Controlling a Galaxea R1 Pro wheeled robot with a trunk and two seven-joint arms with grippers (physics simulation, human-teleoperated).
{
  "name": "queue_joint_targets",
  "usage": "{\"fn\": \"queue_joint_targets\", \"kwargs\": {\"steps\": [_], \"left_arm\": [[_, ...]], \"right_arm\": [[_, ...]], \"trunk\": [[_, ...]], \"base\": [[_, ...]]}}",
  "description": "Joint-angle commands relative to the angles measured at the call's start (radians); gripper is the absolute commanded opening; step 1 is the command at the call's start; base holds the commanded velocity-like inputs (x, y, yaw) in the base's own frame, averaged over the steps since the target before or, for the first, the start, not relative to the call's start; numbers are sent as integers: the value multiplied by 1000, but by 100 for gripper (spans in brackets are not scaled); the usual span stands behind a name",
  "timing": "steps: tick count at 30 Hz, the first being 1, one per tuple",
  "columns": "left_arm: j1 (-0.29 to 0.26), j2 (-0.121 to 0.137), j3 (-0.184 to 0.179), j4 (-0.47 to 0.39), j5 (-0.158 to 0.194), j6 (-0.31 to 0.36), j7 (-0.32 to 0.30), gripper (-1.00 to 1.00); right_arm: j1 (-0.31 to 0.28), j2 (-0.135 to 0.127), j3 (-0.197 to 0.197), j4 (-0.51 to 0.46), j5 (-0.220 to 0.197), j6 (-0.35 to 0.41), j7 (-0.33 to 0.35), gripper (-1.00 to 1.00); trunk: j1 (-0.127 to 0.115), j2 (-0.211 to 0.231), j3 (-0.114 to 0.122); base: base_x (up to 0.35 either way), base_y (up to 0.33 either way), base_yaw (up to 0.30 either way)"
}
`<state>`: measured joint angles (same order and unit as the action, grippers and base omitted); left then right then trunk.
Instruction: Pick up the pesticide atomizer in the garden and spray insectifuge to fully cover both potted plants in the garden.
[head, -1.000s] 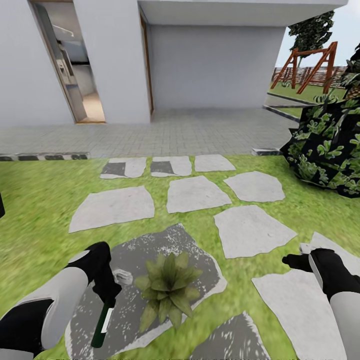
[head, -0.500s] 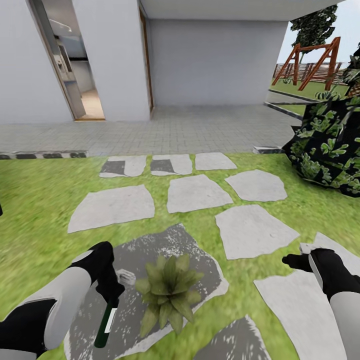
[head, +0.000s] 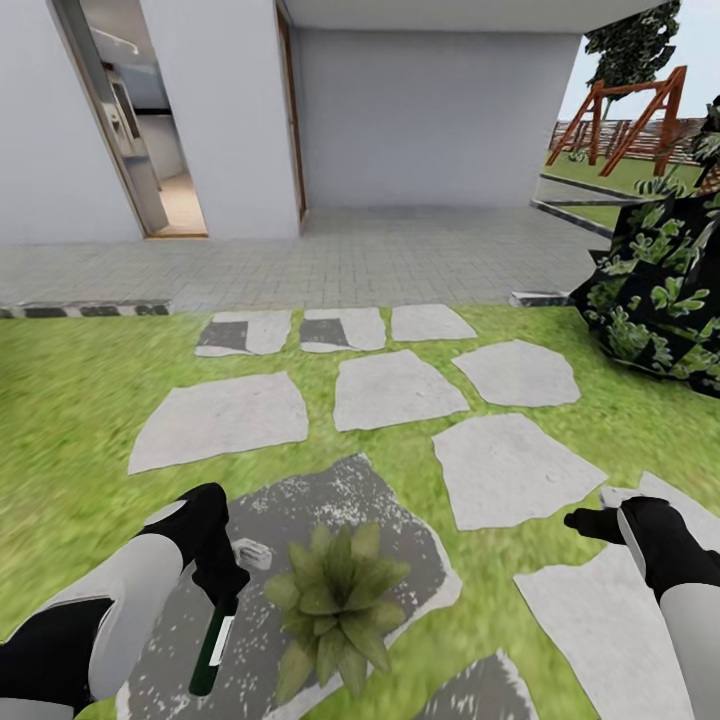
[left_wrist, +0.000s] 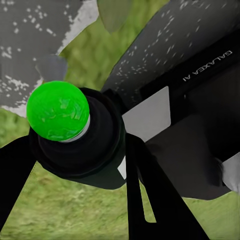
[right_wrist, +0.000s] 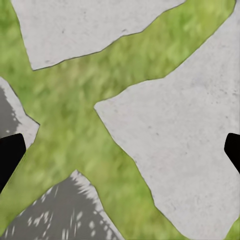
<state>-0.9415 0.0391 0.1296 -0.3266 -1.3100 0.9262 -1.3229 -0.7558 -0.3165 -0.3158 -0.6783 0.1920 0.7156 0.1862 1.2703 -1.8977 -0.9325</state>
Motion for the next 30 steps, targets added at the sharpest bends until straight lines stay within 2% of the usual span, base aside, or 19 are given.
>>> {"fn": "queue_joint_targets", "kwargs": {"steps": [1, 13, 19, 30], "left_arm": [[0, -1, 7, -1, -11, 8, -7, -100], [0, -1, 7, -5, -12, 8, -2, -100], [0, 0, 8, -57, -12, 8, 2, -100], [0, 4, 7, -91, -19, 7, 7, -100]], "right_arm": [[-1, 0, -3, -1, 11, 4, 9, 100], [-1, 0, -3, -1, 11, 4, 9, 100], [0, 0, -2, -1, 11, 4, 9, 100], [-1, 0, -2, -1, 11, 4, 9, 100]], "trunk": [[0, 0, -2], [0, 0, -20], [0, 0, -29], [0, 0, -31]], "base": [[42, 0, 0], [5, 0, 0], [0, 0, 0], [0, 0, 0]]}}
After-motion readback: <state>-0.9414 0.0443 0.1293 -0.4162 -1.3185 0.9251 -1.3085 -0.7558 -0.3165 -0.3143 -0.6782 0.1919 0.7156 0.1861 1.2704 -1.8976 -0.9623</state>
